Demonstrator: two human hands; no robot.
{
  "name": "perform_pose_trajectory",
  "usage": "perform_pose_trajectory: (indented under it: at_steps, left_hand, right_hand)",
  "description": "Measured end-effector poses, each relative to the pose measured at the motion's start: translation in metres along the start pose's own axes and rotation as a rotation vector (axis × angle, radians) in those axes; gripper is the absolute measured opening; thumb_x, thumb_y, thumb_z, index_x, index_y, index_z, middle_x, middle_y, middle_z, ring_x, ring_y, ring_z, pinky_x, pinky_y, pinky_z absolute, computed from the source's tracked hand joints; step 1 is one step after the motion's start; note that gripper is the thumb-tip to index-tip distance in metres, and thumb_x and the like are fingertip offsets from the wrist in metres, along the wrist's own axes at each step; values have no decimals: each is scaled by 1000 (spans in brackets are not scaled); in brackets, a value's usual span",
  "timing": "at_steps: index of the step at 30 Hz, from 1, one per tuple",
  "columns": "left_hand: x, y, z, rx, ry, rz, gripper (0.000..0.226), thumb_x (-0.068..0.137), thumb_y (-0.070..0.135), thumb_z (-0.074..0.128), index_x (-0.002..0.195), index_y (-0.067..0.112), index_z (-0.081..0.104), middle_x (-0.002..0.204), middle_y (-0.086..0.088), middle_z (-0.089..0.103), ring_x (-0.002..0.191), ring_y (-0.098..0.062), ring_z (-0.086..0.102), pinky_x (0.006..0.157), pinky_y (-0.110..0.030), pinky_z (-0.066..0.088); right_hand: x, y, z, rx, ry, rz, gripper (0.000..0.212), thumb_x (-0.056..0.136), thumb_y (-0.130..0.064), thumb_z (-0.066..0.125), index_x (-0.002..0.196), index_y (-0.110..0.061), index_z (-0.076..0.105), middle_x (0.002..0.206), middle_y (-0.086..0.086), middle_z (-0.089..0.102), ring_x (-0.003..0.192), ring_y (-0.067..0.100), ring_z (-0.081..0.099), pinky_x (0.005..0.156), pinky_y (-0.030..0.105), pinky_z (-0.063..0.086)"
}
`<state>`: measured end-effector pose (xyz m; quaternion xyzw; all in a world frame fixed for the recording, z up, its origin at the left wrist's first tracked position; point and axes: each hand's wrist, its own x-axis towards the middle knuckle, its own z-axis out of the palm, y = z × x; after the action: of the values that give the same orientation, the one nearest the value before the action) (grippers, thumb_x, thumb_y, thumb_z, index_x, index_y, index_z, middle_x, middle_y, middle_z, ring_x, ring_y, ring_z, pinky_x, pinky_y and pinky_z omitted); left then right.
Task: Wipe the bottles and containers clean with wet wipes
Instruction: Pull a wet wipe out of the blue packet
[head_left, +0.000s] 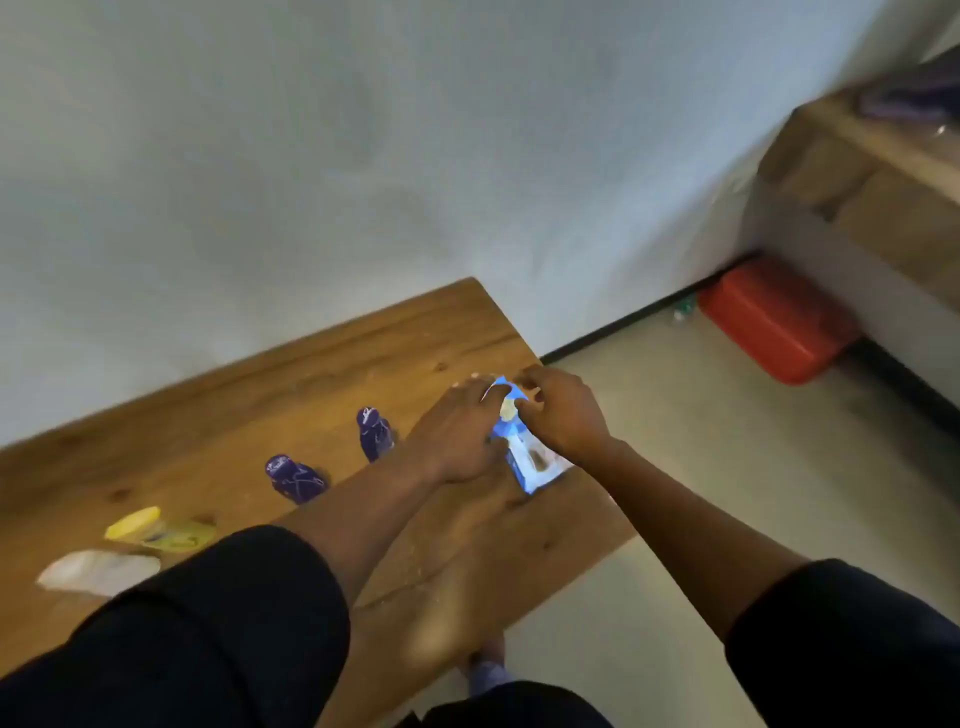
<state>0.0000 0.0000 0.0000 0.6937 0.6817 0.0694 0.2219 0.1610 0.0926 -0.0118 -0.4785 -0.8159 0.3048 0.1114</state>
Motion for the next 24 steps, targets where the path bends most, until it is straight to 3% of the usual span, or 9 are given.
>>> perform_pose_trajectory:
  at_steps: [4,10,20,24]
  left_hand:
    - [11,-8,37,62,-161,-69,71,99,32,59,162,14,32,167,-19,33,154,-37,33,119,-41,32]
    - [33,-9,64,54,-250,-160,76,103,35,57,167,17,20,172,-21,19,157,-42,23,125,-43,24]
    - [40,-16,76,4,-252,-205,75,104,39,55,167,17,21,172,-18,20,158,-40,19,126,-44,23]
    - [36,-17,77,-3,-262,-207,74,104,39,54,166,16,22,173,-17,20,159,-41,18,126,-48,24]
  right_hand:
    - [15,26,20,-91,-132,30,35,94,-23,68,129,-19,69,127,0,73,113,24,68,95,30,49]
    - [50,46,44,-86,-205,31,48,97,-25,70,144,-16,61,146,4,62,135,27,56,111,37,44]
    - [63,51,59,-142,-157,5,34,95,-24,71,129,-18,71,128,5,70,123,26,59,99,38,52]
    - [61,46,57,-188,-97,36,21,96,-22,70,115,-13,75,114,6,74,106,25,67,83,33,54]
